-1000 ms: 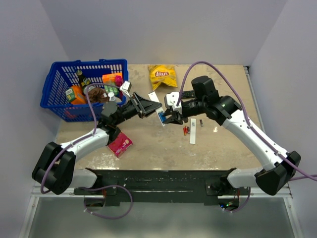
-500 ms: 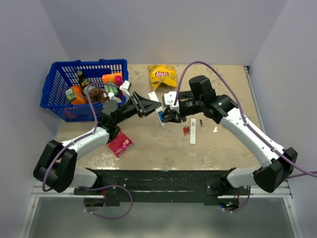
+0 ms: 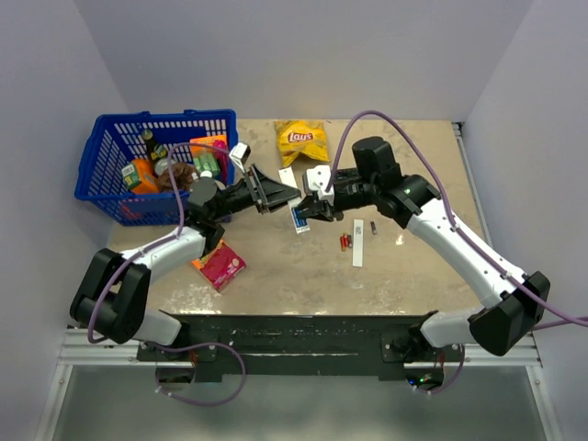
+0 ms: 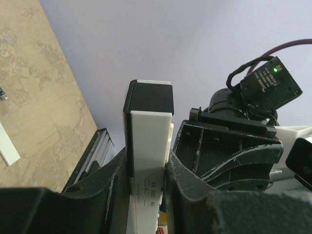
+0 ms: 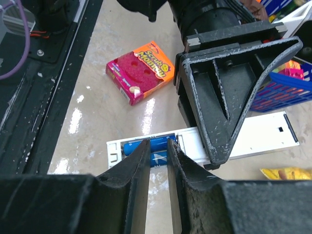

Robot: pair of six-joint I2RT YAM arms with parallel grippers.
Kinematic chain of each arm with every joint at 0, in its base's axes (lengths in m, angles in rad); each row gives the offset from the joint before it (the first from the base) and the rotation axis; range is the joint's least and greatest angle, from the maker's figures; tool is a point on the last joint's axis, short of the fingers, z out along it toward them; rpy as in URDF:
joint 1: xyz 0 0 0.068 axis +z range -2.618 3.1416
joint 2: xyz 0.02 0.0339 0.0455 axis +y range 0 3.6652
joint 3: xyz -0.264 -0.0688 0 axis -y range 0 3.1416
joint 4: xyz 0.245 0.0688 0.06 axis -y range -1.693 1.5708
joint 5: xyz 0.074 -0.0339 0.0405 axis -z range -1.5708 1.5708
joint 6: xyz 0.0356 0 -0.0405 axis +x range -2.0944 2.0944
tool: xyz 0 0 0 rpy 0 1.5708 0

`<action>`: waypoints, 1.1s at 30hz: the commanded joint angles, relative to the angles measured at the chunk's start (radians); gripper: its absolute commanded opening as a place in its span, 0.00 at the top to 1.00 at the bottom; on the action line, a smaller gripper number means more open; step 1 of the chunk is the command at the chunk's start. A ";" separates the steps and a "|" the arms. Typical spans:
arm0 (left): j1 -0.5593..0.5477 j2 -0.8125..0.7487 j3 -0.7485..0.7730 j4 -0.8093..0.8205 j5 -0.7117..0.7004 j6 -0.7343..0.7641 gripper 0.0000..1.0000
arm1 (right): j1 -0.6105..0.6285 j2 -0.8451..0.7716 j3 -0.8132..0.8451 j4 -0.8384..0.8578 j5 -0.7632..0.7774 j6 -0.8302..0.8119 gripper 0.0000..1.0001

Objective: Load the batteries into the remote control
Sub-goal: Load the battery into the remote control.

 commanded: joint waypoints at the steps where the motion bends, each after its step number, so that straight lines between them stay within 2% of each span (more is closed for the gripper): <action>1: 0.000 -0.013 0.096 0.302 0.152 -0.179 1.00 | -0.029 0.035 -0.047 0.000 0.079 -0.020 0.76; 5: 0.001 0.001 0.080 0.368 0.148 -0.223 1.00 | -0.029 0.048 -0.041 0.002 0.040 -0.009 0.77; 9: 0.000 -0.002 0.088 0.287 0.137 -0.155 1.00 | -0.029 0.048 -0.010 -0.007 0.002 0.016 0.77; 13: 0.001 -0.036 0.131 0.004 0.090 0.083 1.00 | -0.029 0.000 0.032 0.037 -0.036 0.089 0.75; 14: 0.000 -0.056 0.140 -0.143 0.068 0.207 1.00 | -0.029 -0.018 0.030 0.064 -0.033 0.141 0.75; 16: 0.000 -0.073 0.171 -0.285 -0.008 0.324 1.00 | -0.029 -0.075 0.012 0.167 -0.015 0.259 0.68; 17: 0.000 -0.085 0.177 -0.370 -0.033 0.414 1.00 | -0.029 -0.090 0.007 0.195 0.023 0.291 0.65; 19: 0.000 -0.096 0.189 -0.448 -0.108 0.487 1.00 | -0.029 -0.129 -0.005 0.245 0.066 0.379 0.64; 20: 0.000 -0.106 0.191 -0.495 -0.131 0.545 1.00 | -0.030 -0.135 -0.004 0.247 0.095 0.403 0.61; 23: 0.000 -0.129 0.189 -0.583 -0.231 0.643 1.00 | -0.030 -0.164 0.004 0.238 0.284 0.534 0.55; 25: 0.000 -0.140 0.186 -0.613 -0.292 0.685 1.00 | -0.030 -0.191 -0.008 0.216 0.451 0.636 0.47; 26: 0.000 -0.149 0.185 -0.639 -0.312 0.720 1.00 | -0.030 -0.201 -0.019 0.212 0.504 0.666 0.38; 28: 0.000 -0.163 0.177 -0.658 -0.352 0.745 1.00 | -0.030 -0.222 -0.053 0.183 0.668 0.745 0.30; 29: 0.000 -0.172 0.174 -0.667 -0.366 0.766 1.00 | -0.030 -0.225 -0.065 0.171 0.721 0.767 0.21; 30: 0.000 -0.180 0.172 -0.672 -0.380 0.775 1.00 | -0.030 -0.225 -0.088 0.137 0.762 0.789 0.16; 31: 0.000 -0.188 0.163 -0.675 -0.403 0.783 1.00 | -0.032 -0.224 -0.099 0.118 0.825 0.840 0.11; 33: 0.000 -0.209 0.152 -0.684 -0.433 0.803 1.00 | -0.032 -0.215 -0.134 0.069 0.844 0.876 0.09</action>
